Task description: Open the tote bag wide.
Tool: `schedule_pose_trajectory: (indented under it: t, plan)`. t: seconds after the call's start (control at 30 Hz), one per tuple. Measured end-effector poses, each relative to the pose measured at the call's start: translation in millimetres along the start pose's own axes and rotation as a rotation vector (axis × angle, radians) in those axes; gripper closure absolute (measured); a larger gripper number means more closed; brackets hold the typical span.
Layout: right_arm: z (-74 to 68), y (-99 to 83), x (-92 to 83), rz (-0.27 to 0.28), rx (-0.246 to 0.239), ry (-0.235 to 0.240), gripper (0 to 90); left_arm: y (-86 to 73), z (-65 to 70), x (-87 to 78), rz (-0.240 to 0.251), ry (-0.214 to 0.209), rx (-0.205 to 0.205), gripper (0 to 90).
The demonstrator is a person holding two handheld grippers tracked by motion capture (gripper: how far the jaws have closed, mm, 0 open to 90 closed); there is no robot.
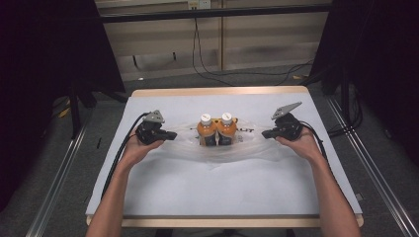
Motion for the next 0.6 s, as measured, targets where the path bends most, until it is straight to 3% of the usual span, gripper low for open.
schedule_pose_trajectory:
  t: [0.1, 0.2, 0.3, 0.4, 0.5, 0.6]
  plan:
    - [-3.3, 9.8, -3.9, 0.051, 0.007, 0.014, 90.0, 10.7, 6.6, -1.0, 0.046, -0.015, 0.000, 90.0]
    - [-9.5, 19.3, -4.9, 0.082, 0.003, 0.027, 90.0, 20.2, 22.8, 3.8, 0.060, -0.071, 0.010, 90.0]
    - [-17.9, 27.1, 0.6, 0.086, -0.013, 0.045, 90.0, 23.4, 43.1, 15.5, 0.028, -0.117, 0.056, 90.0]
    - [-30.3, 33.9, 8.2, 0.076, -0.042, 0.062, 90.0, 29.8, 55.5, 18.0, 0.031, -0.141, 0.072, 90.0]
    - [-40.2, 40.3, 13.7, 0.072, -0.062, 0.071, 90.0, 33.2, 67.7, 16.4, 0.040, -0.138, 0.110, 90.0]
    - [-48.4, 49.1, 15.6, 0.095, -0.056, 0.087, 90.0, 35.2, 81.1, 15.8, 0.056, -0.166, 0.099, 90.0]
Point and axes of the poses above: each handheld gripper's, and its own axes: x roughly forward along the jaws, y roughly out of its top, z roughly to its right, the point moved 8 cm from there along x, roughly forward along the jaws, and after that the axes turned 10 degrees about z, right-handed, at the moved point
